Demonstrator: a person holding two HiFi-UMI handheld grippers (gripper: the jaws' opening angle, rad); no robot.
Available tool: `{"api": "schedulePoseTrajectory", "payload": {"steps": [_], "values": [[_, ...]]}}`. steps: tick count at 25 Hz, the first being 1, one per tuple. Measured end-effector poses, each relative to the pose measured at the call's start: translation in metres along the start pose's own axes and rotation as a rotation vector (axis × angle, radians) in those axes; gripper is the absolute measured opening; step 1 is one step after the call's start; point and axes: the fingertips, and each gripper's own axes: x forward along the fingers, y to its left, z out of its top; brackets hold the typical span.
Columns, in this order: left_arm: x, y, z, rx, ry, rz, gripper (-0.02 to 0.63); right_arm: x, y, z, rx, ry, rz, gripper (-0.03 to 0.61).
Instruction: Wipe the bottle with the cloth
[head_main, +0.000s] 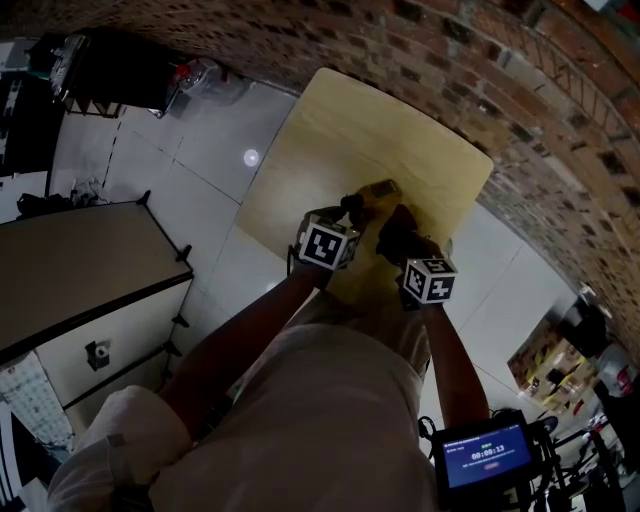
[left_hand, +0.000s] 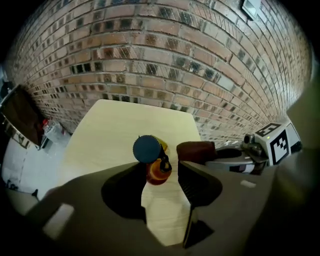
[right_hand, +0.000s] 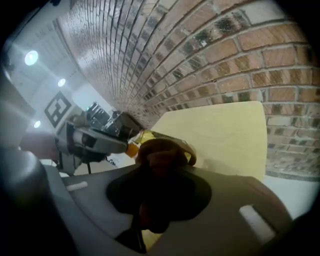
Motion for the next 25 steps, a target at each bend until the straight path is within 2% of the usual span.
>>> {"api": "schedulePoseTrajectory", "payload": {"steps": [4,6,8,13,17,19,22,25], "values": [[0.006,0.000,0.000,0.000,-0.004,0.015,0.152,0.001,0.029,0.033,0.031,-0.133,0.127,0.086],[0.007,-0.001,0.000,0.008,-0.018,0.013,0.151,0.007,0.047,0.040,0.015,-0.158,0.203,0.086],[0.008,-0.001,0.000,0.011,-0.033,0.001,0.150,0.019,0.055,0.038,0.003,-0.155,0.229,0.086],[0.012,-0.003,-0.001,-0.017,-0.035,-0.068,0.150,0.054,0.027,0.012,0.030,-0.124,0.077,0.084],[0.011,-0.001,0.000,-0.060,-0.022,-0.104,0.150,0.058,0.024,0.016,0.095,-0.182,0.083,0.084],[0.010,0.002,0.000,-0.071,-0.027,-0.102,0.152,0.061,0.017,0.018,0.102,-0.187,0.030,0.085],[0.010,0.002,-0.001,-0.063,-0.028,-0.092,0.151,0.075,-0.011,0.003,0.117,-0.115,-0.129,0.083],[0.012,0.002,-0.004,-0.052,-0.015,-0.090,0.150,0.095,-0.032,-0.021,0.084,-0.009,-0.217,0.078]]}}
